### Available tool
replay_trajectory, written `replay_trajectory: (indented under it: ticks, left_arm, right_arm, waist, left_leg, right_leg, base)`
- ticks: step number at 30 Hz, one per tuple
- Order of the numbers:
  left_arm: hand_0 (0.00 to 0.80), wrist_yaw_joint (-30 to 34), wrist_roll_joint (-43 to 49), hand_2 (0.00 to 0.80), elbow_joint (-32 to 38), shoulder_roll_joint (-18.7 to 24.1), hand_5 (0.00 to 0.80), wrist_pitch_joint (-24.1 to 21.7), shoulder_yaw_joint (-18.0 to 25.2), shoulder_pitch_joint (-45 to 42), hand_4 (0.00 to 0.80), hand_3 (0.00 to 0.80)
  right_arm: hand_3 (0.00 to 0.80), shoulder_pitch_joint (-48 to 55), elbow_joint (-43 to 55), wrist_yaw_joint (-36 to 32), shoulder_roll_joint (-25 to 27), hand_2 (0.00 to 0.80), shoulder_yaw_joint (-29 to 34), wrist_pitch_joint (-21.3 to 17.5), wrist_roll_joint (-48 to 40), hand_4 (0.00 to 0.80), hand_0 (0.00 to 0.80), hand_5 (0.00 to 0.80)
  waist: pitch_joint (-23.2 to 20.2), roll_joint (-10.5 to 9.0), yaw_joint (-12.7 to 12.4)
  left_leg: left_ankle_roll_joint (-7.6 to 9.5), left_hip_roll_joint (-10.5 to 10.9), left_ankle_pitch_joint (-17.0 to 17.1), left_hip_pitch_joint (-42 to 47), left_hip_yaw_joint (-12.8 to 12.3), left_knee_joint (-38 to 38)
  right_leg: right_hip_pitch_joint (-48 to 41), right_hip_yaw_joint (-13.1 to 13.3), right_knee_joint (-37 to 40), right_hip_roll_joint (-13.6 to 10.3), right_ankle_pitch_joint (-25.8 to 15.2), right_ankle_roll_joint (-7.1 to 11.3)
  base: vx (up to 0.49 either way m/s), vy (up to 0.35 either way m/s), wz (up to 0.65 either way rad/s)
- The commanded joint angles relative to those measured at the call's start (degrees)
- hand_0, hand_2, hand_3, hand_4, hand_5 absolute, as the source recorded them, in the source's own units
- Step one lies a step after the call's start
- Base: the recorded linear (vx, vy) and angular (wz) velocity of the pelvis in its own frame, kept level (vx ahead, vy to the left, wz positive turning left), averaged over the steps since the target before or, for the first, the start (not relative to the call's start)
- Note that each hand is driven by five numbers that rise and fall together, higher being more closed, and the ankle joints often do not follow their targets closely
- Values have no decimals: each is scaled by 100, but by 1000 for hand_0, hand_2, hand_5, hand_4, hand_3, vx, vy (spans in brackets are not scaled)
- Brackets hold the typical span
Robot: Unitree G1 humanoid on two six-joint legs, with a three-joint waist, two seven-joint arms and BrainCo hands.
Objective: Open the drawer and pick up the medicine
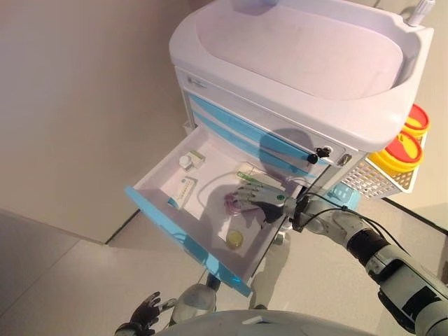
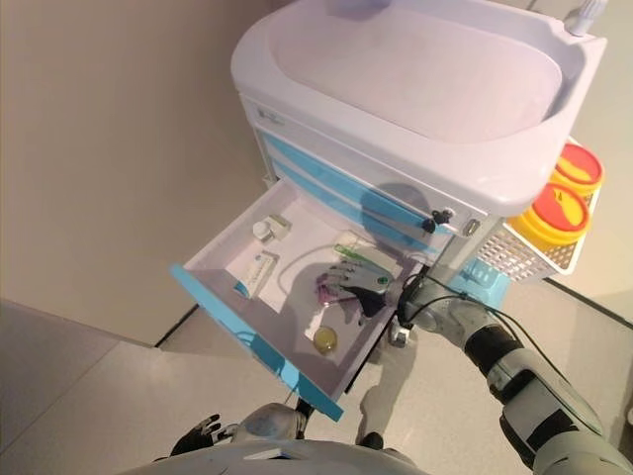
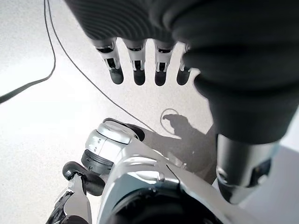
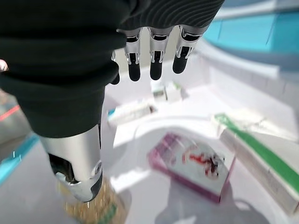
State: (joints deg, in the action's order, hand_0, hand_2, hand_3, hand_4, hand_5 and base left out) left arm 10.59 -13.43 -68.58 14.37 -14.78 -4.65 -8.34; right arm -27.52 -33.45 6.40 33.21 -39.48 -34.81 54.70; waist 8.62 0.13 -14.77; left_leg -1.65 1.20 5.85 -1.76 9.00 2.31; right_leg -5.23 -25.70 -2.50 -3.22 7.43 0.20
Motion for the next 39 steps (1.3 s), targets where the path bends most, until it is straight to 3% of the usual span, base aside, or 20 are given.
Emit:
replay_trajectory:
  ticks: [1, 7, 12, 20, 39]
  left_arm:
    - [0, 65, 102, 0, -118, 105, 0, -236, -38, 166, 0, 0]
    - [0, 147, 135, 0, -117, 145, 0, -361, -48, 176, 0, 0]
    - [0, 223, 37, 0, -58, 163, 0, -475, -112, 231, 0, 0]
    - [0, 249, -40, 0, 21, 170, 0, -587, -221, 285, 0, 0]
    - [0, 288, -18, 0, 18, 122, 0, -678, -264, 254, 0, 0]
  right_arm:
    - [0, -266, 147, 447, -47, 0, -251, -298, 159, 0, 0, 0]
    - [0, -184, -6, 777, -40, 0, -347, -793, 554, 0, 0, 0]
    - [0, -103, -80, 952, -48, 0, -424, -866, 701, 0, 0, 0]
    - [0, -57, 29, 1105, -67, 0, -529, -657, 738, 0, 0, 0]
    - [0, 191, -218, 1544, -354, 0, -390, -14, 790, 0, 0, 0]
  waist:
    - [104, -97, -128]
    - [167, -94, -153]
    - [263, -71, -177]
    - [495, -46, -197]
    - [589, -2, -251]
  left_leg:
    - [184, 346, -546, -63, 29, -70]
    - [197, 355, -498, -106, 76, -10]
    - [210, 369, -477, -171, 122, -25]
    - [210, 384, -450, -292, 163, -48]
    - [252, 451, -456, -396, 238, -83]
  right_leg:
    - [252, 294, -69, -286, -238, 207]
    - [310, 297, -74, -291, -255, 239]
    - [379, 294, -104, -304, -265, 248]
    - [485, 323, -115, -290, -279, 239]
    - [567, 279, -169, -350, -286, 281]
  base:
    - [2, 10, 4]
    - [-2, -1, 4]
    - [-7, -1, 5]
    - [-22, -16, 4]
    - [2, 3, 1]
